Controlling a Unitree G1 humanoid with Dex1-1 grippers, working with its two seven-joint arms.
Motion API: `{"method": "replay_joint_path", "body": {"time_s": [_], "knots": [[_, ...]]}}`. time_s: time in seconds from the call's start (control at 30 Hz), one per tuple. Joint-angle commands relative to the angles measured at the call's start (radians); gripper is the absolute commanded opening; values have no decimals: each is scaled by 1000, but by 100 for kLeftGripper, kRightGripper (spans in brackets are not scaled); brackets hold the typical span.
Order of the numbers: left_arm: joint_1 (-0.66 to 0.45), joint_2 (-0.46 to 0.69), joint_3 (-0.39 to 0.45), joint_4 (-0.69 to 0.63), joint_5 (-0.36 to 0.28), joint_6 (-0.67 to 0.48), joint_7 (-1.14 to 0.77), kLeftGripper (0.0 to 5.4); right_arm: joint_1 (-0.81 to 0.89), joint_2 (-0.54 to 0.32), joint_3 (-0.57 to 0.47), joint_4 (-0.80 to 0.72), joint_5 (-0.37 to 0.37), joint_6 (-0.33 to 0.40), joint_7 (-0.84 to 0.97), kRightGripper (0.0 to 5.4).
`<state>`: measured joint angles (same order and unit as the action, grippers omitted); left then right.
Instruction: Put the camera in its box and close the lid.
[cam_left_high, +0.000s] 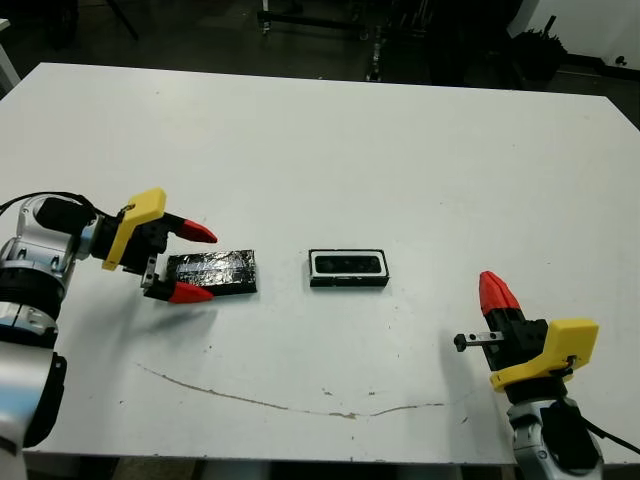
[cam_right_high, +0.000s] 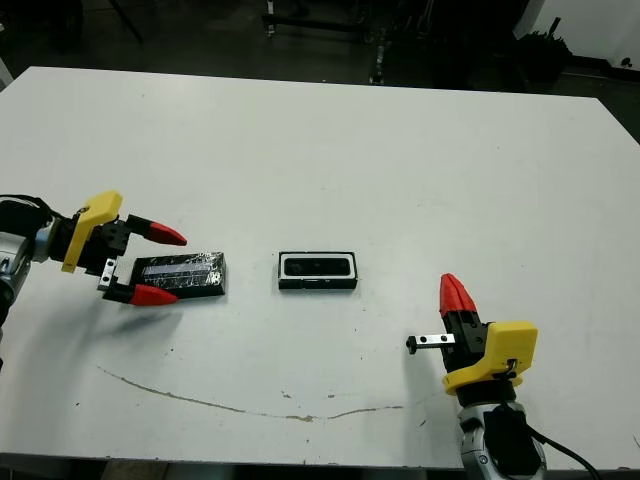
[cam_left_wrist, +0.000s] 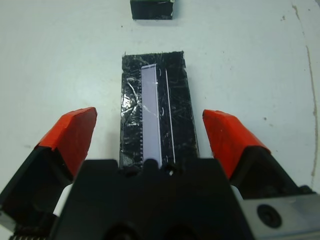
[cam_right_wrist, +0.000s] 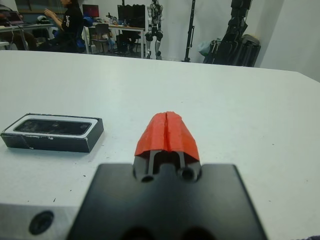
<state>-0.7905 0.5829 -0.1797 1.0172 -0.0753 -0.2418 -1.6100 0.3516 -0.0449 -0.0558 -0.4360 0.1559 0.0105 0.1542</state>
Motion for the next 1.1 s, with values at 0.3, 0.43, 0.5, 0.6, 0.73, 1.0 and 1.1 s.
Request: {"method": "replay_joint_path", "body": {"time_s": [0.3,0.43,0.5,0.6,0.73,1.0,1.1], "knots": [[7,21,-13,9,33,52,-4,540,8,-11,-3,4,0,8,-2,0],[9,24,-25,10,13,73,-4,540,8,-12,-2,5,4,10,3,0],[14,24,-25,7,-3,69,-4,540,7,-13,-3,9,8,6,7,0],[9,26,-34,10,-11,104,-4,540,7,-12,-5,8,11,10,7,0],[12,24,-20,10,-13,131,-4,523,6,-12,-5,13,8,2,10,0],[37,32,12,-54,4,225,24,411,6,-13,-5,8,3,13,6,0],[47,35,18,-79,4,253,29,368,5,-16,-6,8,1,11,7,0]]}}
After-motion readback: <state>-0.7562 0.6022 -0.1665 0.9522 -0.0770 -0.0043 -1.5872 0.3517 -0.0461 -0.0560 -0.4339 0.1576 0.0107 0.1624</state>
